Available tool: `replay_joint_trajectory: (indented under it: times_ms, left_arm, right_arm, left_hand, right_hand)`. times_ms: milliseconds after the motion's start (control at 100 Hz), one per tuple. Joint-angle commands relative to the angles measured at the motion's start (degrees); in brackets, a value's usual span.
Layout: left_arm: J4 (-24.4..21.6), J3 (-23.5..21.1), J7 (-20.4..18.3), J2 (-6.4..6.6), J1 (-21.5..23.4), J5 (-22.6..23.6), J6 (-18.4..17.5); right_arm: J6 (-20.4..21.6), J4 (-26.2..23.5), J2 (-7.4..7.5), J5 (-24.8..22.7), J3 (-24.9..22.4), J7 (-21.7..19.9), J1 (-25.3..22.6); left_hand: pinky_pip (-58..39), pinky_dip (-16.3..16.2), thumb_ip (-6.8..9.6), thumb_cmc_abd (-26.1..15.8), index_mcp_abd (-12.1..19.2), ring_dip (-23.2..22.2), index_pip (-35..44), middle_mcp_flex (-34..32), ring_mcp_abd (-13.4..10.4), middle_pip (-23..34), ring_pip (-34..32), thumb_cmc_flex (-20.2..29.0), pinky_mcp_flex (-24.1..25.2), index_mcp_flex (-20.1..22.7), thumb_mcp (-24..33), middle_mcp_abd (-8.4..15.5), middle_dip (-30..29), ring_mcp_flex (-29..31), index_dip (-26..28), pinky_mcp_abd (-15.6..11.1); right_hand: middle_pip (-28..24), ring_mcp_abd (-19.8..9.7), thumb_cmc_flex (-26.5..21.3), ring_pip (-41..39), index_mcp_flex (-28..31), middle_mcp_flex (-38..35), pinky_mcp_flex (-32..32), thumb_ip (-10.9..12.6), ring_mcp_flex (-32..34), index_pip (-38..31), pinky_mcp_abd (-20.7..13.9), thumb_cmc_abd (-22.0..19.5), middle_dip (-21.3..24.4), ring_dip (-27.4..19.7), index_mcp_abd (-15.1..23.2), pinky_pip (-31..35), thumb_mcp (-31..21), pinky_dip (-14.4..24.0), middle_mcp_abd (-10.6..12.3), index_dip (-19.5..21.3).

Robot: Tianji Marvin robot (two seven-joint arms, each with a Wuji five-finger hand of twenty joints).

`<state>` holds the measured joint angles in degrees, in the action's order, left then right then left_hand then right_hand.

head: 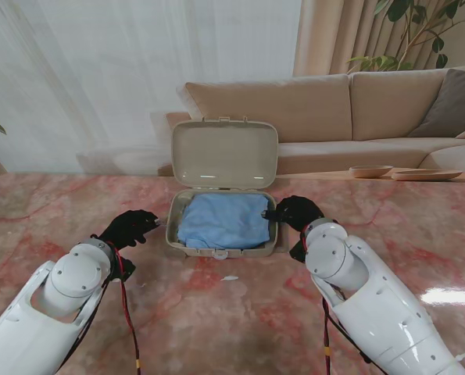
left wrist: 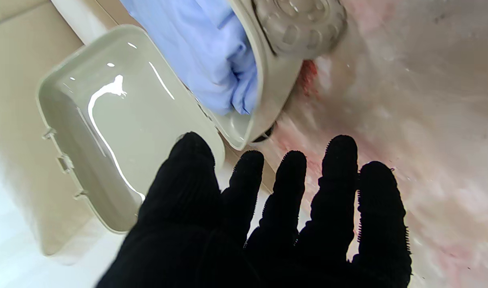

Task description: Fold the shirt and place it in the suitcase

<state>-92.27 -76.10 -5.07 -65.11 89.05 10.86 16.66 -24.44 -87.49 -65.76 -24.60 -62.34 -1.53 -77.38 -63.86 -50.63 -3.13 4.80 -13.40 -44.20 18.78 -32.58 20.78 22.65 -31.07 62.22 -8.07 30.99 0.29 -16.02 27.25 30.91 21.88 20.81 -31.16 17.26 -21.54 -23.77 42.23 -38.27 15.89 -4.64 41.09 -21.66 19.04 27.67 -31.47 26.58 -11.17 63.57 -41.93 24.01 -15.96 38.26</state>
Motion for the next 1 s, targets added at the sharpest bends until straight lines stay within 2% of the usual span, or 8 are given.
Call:
replay_joint_trajectory:
  times_ms: [0,360,620,990]
  left_arm:
    - [1.0,0.2,0.2,-0.39,-0.5,-0.1,0.6]
    - [3.8,1.2,-1.4,-0.6,-2.3,-3.7,2.5]
    - [5.6,2.5,-2.2,-0.65,-3.4,-4.9,2.6]
    - [7.6,3.9,-3.7,-0.52,-4.5,-6.3,1.7]
  right_arm:
    - [-0.9,0.9,0.43,-0.4,-0.1,-1.7,-0.1]
    - [-1.3,5.6,0.45,0.2,1.0,-2.6,2.1]
    - [-0.4,8.6,0.25,1.5,2.8,-3.2,3.9]
    - [1.9,9.4,0.14,2.3,4.6,-3.4,4.5]
  left_hand:
    - [-0.5,-1.1,0.51,-2.3,-0.8,-0.9,-0.6,-1.1,1.8,0.5,-0.8,-0.7,0.6,-0.5,-2.0,-0.4,0.2,-0.7,-0.6,1.3]
    - [-0.8,-1.2,0.52,-2.8,-0.7,-1.0,-0.9,-0.3,2.0,0.3,-1.1,-0.8,0.8,-0.6,-2.1,-0.6,0.1,-1.1,-0.8,1.3]
    - [-0.9,-1.2,0.51,-2.9,-0.7,-1.0,-0.9,0.0,2.1,0.2,-1.2,-0.9,1.0,-0.7,-2.1,-0.7,0.0,-1.3,-0.8,1.4]
    - [-1.0,-1.2,0.51,-3.1,-0.4,-1.0,-0.7,0.2,2.4,0.3,-1.2,-0.9,1.2,-0.5,-2.1,-0.6,0.0,-1.5,-0.7,1.5]
  right_hand:
    - [-0.5,-1.1,3.0,0.6,-2.5,2.8,-2.0,1.7,-2.6,1.3,-1.7,-1.2,0.1,-0.4,-0.7,-1.3,1.5,1.3,-0.9,1.0]
    - [0.4,-1.4,3.3,1.2,-3.3,6.8,-4.9,2.1,-7.1,2.9,-3.0,-3.0,0.5,-0.6,-1.0,-3.6,4.8,2.7,-1.1,1.2]
    - [1.4,-1.5,2.9,1.8,-2.3,7.3,-5.3,2.3,-7.7,2.7,-3.7,-3.4,1.4,-0.9,-0.6,-4.7,5.6,3.3,-0.9,1.5]
    - [1.7,-1.6,1.8,1.9,-0.3,6.4,-5.4,2.4,-7.6,1.3,-3.7,-3.9,2.0,-0.9,1.2,-5.4,5.4,4.2,-0.8,2.2]
